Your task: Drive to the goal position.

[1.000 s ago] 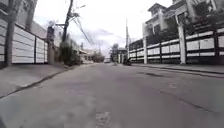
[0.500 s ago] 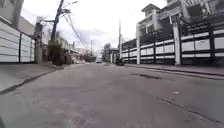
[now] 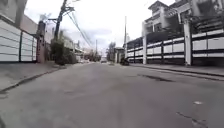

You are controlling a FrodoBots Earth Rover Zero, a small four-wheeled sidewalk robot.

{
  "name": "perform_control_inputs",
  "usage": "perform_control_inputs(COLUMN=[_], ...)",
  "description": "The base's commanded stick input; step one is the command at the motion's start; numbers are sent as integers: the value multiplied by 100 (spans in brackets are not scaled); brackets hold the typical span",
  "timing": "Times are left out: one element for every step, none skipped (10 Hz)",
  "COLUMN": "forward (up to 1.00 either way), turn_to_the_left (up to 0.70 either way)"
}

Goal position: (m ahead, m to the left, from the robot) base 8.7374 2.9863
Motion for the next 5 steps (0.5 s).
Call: perform_control_inputs(forward=[100, 100, 100, 100, 100], turn_to_the_left=[3, 3, 3, 3, 3])
